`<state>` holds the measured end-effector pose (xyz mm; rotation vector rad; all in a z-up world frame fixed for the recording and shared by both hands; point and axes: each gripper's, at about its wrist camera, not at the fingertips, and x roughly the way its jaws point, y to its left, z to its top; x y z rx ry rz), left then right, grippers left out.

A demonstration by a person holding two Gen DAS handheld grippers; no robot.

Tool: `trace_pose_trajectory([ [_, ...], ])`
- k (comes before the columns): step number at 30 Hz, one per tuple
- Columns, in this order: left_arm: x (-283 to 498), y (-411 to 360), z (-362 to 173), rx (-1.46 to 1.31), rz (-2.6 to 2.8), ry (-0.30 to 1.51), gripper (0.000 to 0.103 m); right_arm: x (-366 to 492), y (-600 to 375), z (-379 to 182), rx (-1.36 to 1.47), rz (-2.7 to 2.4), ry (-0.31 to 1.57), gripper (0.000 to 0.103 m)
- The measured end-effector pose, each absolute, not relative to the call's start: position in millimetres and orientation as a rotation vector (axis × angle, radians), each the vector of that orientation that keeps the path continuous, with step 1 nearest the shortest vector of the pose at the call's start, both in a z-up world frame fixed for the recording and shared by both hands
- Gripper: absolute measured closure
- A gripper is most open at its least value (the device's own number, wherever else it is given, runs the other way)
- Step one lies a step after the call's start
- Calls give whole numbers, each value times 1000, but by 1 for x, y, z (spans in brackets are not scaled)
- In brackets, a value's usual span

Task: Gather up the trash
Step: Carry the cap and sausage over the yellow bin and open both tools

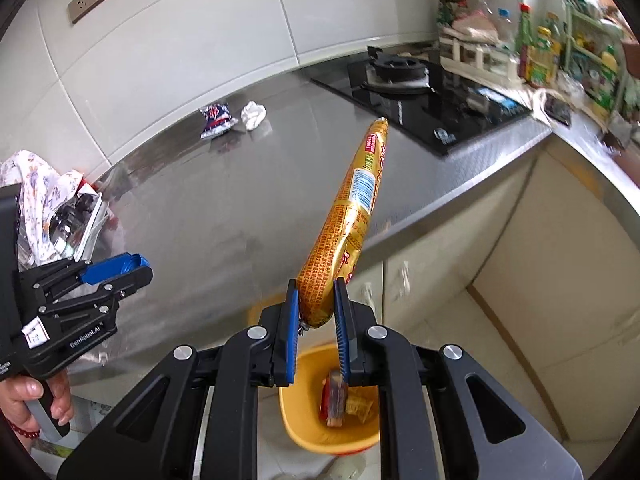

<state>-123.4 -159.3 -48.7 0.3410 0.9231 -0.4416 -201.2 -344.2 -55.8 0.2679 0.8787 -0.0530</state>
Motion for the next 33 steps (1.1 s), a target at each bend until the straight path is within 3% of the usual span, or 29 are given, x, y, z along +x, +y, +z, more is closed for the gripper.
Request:
trace_pose_trajectory([
  [20,-266,-131,-117,461,-659,1032,71,-362,-289,-113,325,-42,1080,85],
  [33,-259,-157,-214,559,-711,1195,71,-346,-298,-195,326,119,1379,85],
])
